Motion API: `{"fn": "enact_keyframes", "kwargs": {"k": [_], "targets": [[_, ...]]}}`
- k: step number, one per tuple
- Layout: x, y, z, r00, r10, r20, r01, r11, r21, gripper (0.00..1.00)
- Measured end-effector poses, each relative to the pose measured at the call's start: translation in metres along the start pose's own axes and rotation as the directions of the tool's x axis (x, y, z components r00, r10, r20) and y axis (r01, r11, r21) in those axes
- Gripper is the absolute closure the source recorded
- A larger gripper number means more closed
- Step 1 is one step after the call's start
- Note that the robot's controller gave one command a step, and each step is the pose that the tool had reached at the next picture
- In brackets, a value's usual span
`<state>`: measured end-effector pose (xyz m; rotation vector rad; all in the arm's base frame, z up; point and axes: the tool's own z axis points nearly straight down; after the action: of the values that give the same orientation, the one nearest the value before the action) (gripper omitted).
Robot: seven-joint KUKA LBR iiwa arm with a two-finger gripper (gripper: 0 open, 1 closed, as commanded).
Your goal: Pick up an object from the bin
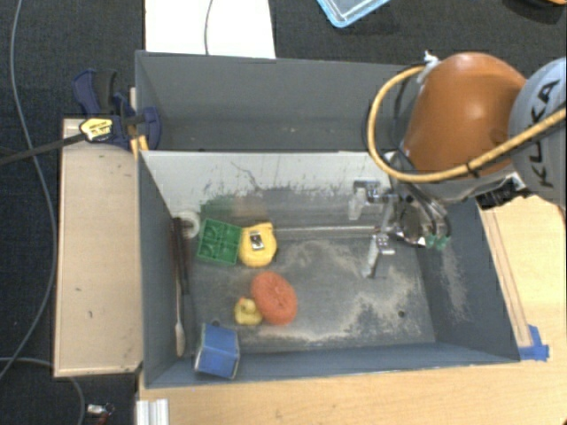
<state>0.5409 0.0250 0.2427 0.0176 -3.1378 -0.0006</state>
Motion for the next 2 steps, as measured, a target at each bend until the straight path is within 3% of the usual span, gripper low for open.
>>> {"fn": "enact_keyframes", "kwargs": {"k": [1, 2], "targets": [[-0.001, 0.000, -0.003, 1.000, 0.001, 0.007, -0.001, 1.000, 0.000, 0.00], [-0.034, 0.051, 0.053, 0.999, 0.032, 0.016, -0.032, 0.999, -0.002, 0.00]]}}
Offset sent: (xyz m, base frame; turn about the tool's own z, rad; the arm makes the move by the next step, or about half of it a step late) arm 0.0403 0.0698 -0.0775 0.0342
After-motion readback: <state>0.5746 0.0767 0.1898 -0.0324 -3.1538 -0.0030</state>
